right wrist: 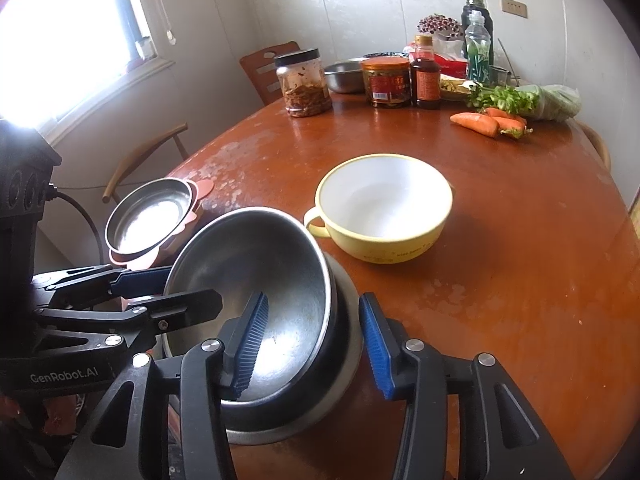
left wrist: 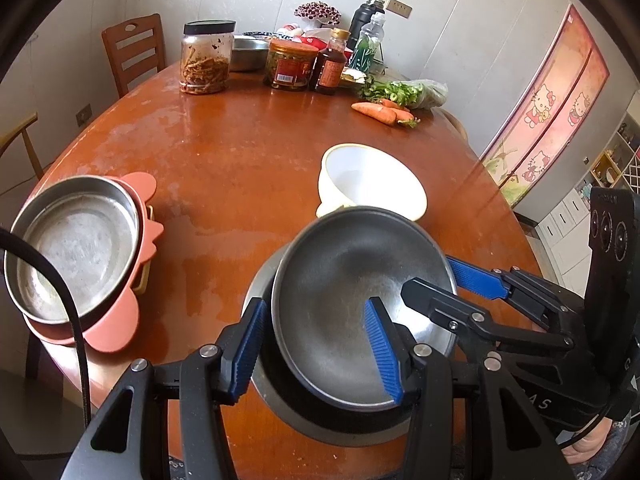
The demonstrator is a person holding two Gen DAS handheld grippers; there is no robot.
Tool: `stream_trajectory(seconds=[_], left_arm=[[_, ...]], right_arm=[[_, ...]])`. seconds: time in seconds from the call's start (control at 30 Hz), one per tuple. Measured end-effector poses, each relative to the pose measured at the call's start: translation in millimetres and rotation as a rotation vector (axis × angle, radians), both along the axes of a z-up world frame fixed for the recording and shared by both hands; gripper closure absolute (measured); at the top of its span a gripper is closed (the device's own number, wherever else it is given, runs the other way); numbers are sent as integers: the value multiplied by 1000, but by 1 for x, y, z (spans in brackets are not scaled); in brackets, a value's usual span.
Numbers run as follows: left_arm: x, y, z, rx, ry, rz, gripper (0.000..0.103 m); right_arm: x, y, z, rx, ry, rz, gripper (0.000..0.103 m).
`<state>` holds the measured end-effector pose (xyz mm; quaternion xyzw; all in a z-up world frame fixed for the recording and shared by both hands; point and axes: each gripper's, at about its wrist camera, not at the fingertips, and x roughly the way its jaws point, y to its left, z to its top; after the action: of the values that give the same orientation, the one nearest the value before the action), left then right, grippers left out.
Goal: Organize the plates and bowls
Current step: 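Open the right tool to release the mixing bowl and withdraw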
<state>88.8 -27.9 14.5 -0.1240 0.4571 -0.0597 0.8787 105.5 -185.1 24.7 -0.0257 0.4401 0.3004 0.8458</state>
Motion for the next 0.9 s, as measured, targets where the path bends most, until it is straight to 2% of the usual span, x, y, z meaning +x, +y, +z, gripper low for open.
stream_trajectory(seconds=[0.3, 0.9], left_arm=[[10, 2, 9, 3, -18, -5, 51], [49, 2, 29, 19, -44, -45, 50]], right_arm=[[11, -3, 9, 10, 0, -17, 47], [42, -12, 25, 23, -9, -77, 46]])
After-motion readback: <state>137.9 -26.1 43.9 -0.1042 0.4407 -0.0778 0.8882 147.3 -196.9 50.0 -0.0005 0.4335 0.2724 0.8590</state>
